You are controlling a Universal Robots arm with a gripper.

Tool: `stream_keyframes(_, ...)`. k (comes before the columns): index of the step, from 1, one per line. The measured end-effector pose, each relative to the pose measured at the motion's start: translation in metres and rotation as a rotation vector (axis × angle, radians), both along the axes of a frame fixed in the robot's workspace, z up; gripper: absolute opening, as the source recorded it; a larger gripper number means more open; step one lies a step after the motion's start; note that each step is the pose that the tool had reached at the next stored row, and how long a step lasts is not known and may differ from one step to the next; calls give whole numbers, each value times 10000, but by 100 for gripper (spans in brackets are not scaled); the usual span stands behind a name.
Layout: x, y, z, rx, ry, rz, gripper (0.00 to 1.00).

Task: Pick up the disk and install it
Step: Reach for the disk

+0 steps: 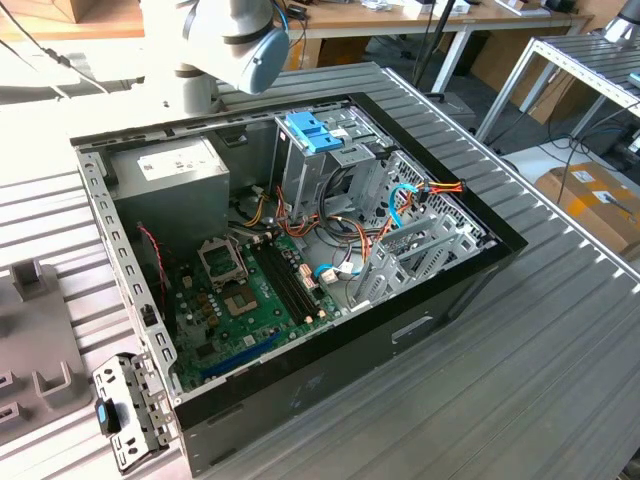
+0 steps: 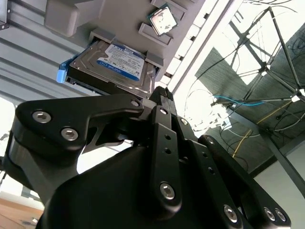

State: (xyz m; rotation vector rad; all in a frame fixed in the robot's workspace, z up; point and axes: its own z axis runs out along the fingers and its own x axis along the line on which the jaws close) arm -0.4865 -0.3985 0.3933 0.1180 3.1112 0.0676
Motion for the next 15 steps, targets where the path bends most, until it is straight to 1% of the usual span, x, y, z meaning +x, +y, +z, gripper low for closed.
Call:
stream_keyframes(4, -77, 0, 0, 0, 0, 1, 11)
stream_keyframes(7, -116, 0, 0, 0, 0, 1, 11)
stream_keyframes(8, -152, 0, 0, 0, 0, 1, 11)
stream_keyframes(9, -207, 0, 1, 0, 1, 0, 11)
stream_keyframes(10, -283, 0, 0, 1, -1, 1, 11)
stream_keyframes(11, -312, 0, 0, 0, 0, 1, 11)
stream_keyframes(15, -341, -1, 0, 0, 0, 1, 11)
